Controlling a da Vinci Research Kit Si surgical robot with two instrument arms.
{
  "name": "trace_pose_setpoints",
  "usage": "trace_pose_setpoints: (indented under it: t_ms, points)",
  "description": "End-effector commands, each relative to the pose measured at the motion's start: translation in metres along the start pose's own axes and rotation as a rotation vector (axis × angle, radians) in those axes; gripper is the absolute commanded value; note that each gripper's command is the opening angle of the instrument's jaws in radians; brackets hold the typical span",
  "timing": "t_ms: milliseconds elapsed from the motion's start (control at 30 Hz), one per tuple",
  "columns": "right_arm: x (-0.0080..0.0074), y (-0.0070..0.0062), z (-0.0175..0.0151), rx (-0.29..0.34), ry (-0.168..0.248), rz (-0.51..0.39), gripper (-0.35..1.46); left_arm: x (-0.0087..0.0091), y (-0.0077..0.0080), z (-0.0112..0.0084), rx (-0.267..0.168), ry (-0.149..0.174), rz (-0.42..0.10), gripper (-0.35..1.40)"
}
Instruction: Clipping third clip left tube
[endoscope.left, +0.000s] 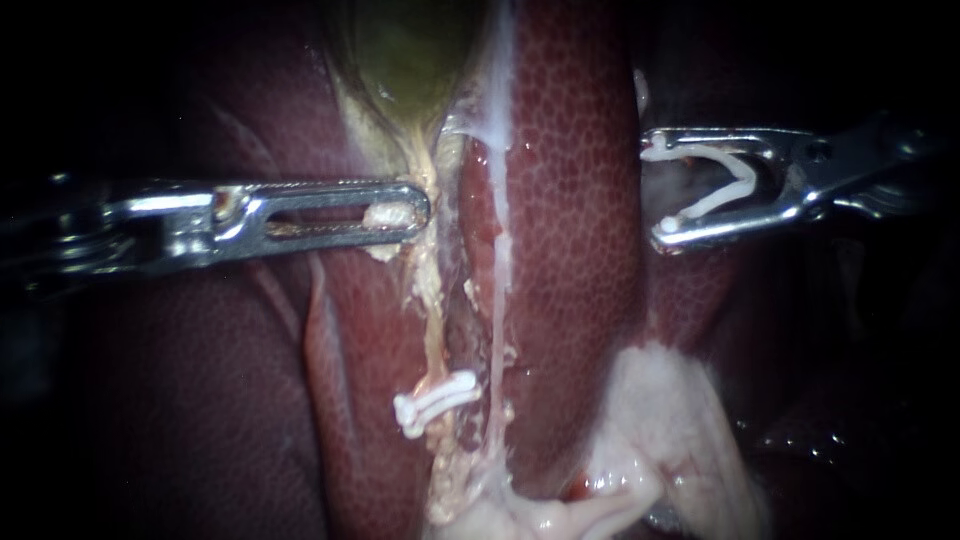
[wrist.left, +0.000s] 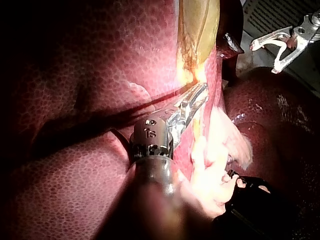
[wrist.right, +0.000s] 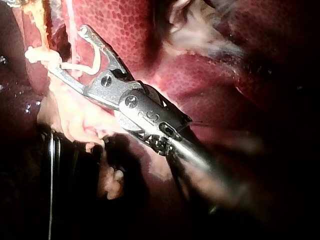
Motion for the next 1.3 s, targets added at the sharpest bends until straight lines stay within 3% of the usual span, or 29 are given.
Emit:
trace_pose_setpoints:
  t_ms: [33,567,767,1033,1300]
  points:
    - [0.0000,0.0000,-0.0001,0.000,-0.001,0.001,0.58,0.0000,0.0000,0.0000,-0.001,0.000,0.000,-0.16]
    - [-0.0001,-0.0001,0.0000,0.000,-0.001,0.001,0.58,-0.0004,-0.0001,-0.0006,0.003,0.003,-0.001,-0.16]
    - [-0.0002,-0.0002,0.0000,0.000,-0.001,-0.001,0.58,-0.0026,-0.0002,-0.0030,-0.002,0.008,-0.012,-0.16]
    - [-0.0002,-0.0001,0.0002,-0.001,0.000,-0.002,0.58,-0.0052,-0.0001,-0.0063,-0.014,-0.025,-0.027,-0.16]
    - [-0.0002,-0.0002,0.0002,-0.001,0.000,-0.002,0.59,-0.0070,-0.0003,-0.0083,-0.016,-0.052,-0.039,-0.16]
